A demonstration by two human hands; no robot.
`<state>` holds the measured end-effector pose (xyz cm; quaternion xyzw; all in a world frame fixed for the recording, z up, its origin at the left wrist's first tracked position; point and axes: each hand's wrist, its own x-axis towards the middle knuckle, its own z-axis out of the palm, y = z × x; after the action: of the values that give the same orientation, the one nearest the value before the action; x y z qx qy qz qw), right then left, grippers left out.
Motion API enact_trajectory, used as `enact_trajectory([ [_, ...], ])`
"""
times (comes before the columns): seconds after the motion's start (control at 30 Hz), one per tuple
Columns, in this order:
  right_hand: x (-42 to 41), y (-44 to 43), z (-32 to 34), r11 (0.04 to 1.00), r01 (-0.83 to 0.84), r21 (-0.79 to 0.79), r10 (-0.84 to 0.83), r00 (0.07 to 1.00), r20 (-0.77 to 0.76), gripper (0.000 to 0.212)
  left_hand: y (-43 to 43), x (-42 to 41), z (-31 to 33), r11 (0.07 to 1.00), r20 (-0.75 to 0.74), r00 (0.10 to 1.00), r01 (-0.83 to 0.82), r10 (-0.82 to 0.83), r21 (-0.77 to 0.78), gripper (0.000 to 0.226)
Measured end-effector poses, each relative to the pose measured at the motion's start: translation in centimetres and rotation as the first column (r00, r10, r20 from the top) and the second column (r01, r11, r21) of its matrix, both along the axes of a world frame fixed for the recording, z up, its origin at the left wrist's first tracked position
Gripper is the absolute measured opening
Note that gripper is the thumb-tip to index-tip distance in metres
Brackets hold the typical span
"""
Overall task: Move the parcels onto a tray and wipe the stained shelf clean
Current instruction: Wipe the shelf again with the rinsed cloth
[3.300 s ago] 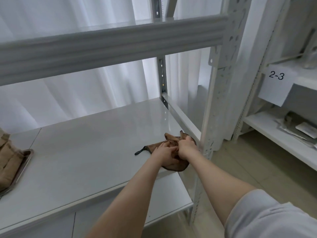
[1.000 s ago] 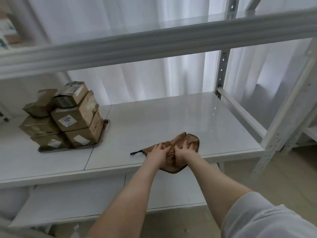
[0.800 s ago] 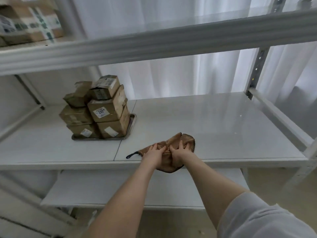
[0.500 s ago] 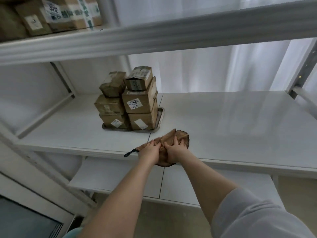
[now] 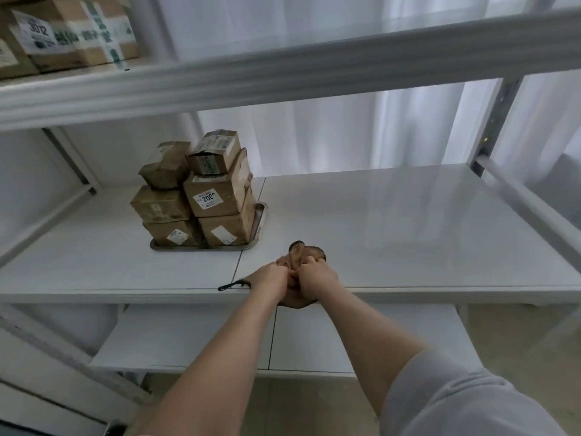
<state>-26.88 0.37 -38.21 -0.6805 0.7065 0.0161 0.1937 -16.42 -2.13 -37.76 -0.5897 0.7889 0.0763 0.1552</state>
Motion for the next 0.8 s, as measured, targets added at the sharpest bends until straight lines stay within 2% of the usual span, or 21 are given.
enact_trajectory([
  [0.2,-7.7,2.8,0.1,0.978,0.211,-0.004,-0.21,0.976,0.064,0.041,2.3,-7.6,0.9,0.987,-0.029,0.989,0.147,-0.145,0.072,0.057],
  [0.33,-11.8,5.1,0.9,0.952,0.306,-0.031,-0.303,0.951,0.065,0.041,4.4,-11.7,0.7,0.974,-0.077,0.973,0.222,-0.218,0.044,0.042],
  [0.5,-14.3,7.0,2.1,0.928,0.369,-0.046,-0.369,0.929,0.024,0.031,6.0,-14.4,1.4,0.965,-0.168,0.953,0.261,-0.254,0.022,0.038],
  [0.63,-14.9,7.7,3.0,0.918,0.387,0.087,-0.391,0.92,0.035,0.013,6.2,-14.6,1.4,0.951,-0.273,0.932,0.28,-0.237,0.13,0.011],
  [0.7,-15.0,8.1,3.2,0.918,0.334,0.215,-0.34,0.94,-0.006,0.006,6.1,-13.9,1.4,0.941,-0.327,0.919,0.289,-0.22,0.178,0.014],
  [0.8,-14.2,8.1,3.6,0.901,0.281,0.33,-0.291,0.956,-0.017,0.008,5.8,-12.4,2.6,0.917,-0.36,0.903,0.327,-0.232,0.23,0.023],
])
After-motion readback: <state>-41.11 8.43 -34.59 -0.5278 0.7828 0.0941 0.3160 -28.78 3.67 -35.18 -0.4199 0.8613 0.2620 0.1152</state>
